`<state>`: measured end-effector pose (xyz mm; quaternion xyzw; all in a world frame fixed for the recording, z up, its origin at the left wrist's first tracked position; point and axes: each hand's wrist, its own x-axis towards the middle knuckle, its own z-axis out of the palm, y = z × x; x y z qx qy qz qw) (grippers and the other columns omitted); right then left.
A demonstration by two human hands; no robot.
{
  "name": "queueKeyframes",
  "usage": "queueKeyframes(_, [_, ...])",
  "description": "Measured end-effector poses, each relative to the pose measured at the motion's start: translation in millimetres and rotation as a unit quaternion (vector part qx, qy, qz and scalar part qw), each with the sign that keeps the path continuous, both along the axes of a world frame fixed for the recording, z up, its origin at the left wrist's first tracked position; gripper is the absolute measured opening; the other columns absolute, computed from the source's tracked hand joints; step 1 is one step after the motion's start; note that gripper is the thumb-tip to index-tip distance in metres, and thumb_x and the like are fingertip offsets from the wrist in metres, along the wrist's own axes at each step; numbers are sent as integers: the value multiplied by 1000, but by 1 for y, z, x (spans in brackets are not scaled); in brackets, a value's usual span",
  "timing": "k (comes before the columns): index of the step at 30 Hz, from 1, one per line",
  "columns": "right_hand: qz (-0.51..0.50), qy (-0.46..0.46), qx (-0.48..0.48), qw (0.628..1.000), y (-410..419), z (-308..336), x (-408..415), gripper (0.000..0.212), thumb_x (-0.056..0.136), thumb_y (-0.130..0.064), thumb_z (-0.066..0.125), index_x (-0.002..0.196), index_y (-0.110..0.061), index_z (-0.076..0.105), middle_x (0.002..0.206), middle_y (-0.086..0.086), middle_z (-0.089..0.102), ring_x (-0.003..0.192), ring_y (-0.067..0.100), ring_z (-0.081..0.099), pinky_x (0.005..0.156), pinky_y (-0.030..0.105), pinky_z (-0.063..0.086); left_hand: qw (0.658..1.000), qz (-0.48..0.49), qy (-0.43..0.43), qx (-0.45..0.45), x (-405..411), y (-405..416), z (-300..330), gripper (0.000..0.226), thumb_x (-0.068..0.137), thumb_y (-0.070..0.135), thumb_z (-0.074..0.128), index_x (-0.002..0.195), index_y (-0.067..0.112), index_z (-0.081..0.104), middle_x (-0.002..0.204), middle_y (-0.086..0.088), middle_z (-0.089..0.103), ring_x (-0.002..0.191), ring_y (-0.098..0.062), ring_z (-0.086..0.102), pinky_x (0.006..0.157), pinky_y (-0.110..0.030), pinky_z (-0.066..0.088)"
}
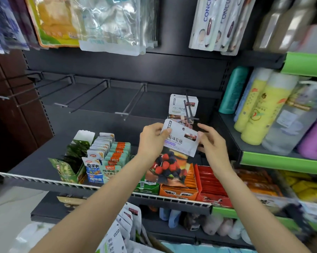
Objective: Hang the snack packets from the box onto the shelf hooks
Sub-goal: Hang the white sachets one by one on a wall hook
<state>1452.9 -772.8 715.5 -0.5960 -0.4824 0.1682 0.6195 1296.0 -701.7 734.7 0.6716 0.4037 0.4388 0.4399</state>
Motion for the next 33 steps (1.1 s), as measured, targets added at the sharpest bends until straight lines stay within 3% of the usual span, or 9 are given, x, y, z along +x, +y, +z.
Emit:
queueKeyframes(4, [5, -24, 27, 999, -12, 3, -5, 39, 91, -6, 58, 116, -36, 56, 111, -3, 64, 91, 2, 65, 70, 18, 54, 999, 7, -42, -15, 12, -12, 3, 3, 92, 16, 60, 93, 16, 63, 88, -2, 72, 84, -18, 70, 79, -38, 57])
queueKeyframes(8, [-50, -61, 19, 997, -1, 7, 1, 35, 90, -7, 58, 114, -33, 63, 105, -9, 58, 104, 18, 60, 89, 31, 52, 999, 14, -16, 48, 14, -15, 9, 36, 92, 9, 57, 122, 26, 47, 89, 6, 65, 77, -3, 62, 61, -7, 49])
queueKeyframes(10, [-72, -79, 14, 994, 4, 10, 1, 33, 91, -7, 57, 119, -23, 64, 101, -10, 54, 105, 17, 57, 95, 31, 47, 995, 15, 37, 96, 15, -13, 9, 42, 92, 9, 57, 129, 25, 48, 103, 3, 66, 90, -11, 63, 78, -18, 53])
queueKeyframes(13, [-101, -111, 4, 989, 8, 13, 0, 33, 92, -7, 55, 122, -18, 62, 104, -4, 52, 102, 12, 52, 87, 12, 39, 982, 16, 131, 134, 16, -8, 9, 43, 93, 13, 57, 133, 25, 51, 122, -6, 60, 106, -25, 59, 95, -41, 48])
queueKeyframes(18, [-117, -131, -9, 984, 11, 11, 2, 33, 92, -7, 56, 123, -17, 62, 106, -2, 51, 98, 7, 47, 74, -8, 29, 978, 9, 163, 129, 18, -6, 5, 48, 94, 12, 55, 139, 23, 45, 132, -10, 54, 105, -25, 58, 96, -34, 46])
queueKeyframes(20, [-123, -138, -9, 983, 12, 11, 2, 33, 92, -7, 56, 123, -16, 62, 107, -2, 50, 98, 6, 46, 74, -9, 28, 979, 6, 160, 126, 19, -4, 4, 48, 94, 11, 54, 140, 22, 45, 133, -10, 53, 94, -23, 60, 91, -34, 49])
queueKeyframes(24, [-141, -142, -4, 980, 15, 9, 3, 33, 92, -7, 56, 124, -15, 60, 106, 0, 50, 96, 7, 46, 72, -7, 29, 981, -3, 156, 116, 23, 2, 0, 48, 94, 11, 54, 140, 21, 44, 133, -11, 53, 104, -24, 59, 95, -37, 49])
queueKeyframes(29, [-139, -150, -18, 979, 25, 5, 9, 33, 92, -6, 55, 124, -12, 60, 115, 6, 53, 99, 5, 43, 72, -10, 27, 980, -4, 165, 115, 31, 15, -6, 48, 95, 10, 51, 141, 21, 43, 131, -12, 53, 84, -16, 56, 83, -30, 51])
queueKeyframes(33, [-128, -171, -49, 976, 46, 6, 18, 38, 93, -5, 53, 131, -10, 54, 126, 11, 48, 108, 9, 43, 80, -5, 24, 973, -20, 197, 116, 46, 38, -6, 55, 94, 7, 48, 145, 22, 34, 133, -14, 47, 107, -26, 55, 80, -19, 40])
